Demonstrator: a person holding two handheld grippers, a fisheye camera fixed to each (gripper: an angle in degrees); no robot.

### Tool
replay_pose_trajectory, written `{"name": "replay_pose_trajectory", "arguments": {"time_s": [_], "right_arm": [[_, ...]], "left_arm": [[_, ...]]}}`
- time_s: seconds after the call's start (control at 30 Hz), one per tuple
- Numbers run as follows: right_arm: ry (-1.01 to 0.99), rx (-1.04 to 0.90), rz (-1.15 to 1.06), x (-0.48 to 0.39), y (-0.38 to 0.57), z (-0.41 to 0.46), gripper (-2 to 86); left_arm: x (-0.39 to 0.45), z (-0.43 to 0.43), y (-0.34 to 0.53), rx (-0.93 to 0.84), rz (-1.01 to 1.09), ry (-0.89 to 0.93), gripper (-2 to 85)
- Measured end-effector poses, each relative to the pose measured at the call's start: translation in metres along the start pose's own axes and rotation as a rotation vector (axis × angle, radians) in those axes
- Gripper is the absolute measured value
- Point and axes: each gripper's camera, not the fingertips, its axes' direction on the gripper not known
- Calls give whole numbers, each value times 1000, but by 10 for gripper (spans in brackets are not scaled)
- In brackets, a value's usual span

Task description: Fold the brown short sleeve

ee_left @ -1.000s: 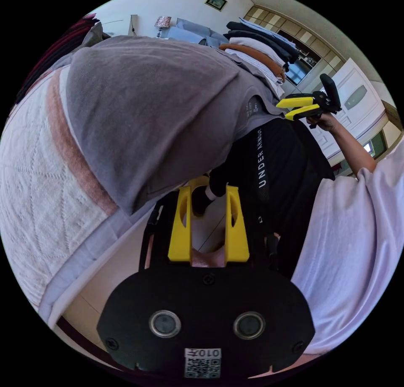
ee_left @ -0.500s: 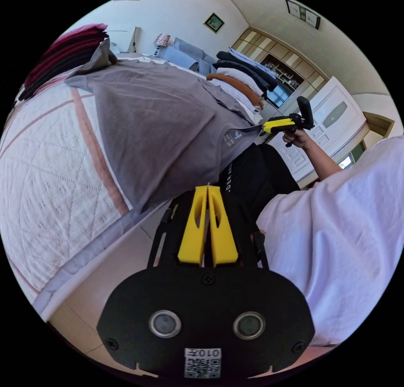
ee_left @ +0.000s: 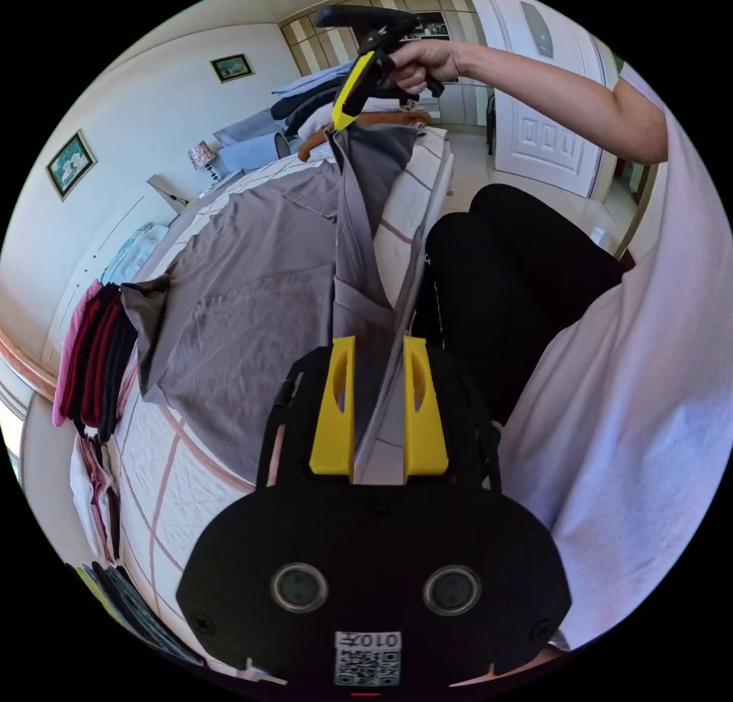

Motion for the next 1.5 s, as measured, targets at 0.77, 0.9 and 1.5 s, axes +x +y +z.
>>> {"name": "replay_pose_trajectory", "arguments": {"time_s": [0.77,0.9,1.5], "right_arm": [[-95,19,236,94,-34,77,39],[-87,81,216,91,-21,65,38],[-19,223,199,93,6,38,46]], "left_arm": [[30,34,-63,-99,74,-416,52],[-3,12,-65,-29,-1,-336,17],[-353,82,-81,-191,-410,377,5]]}}
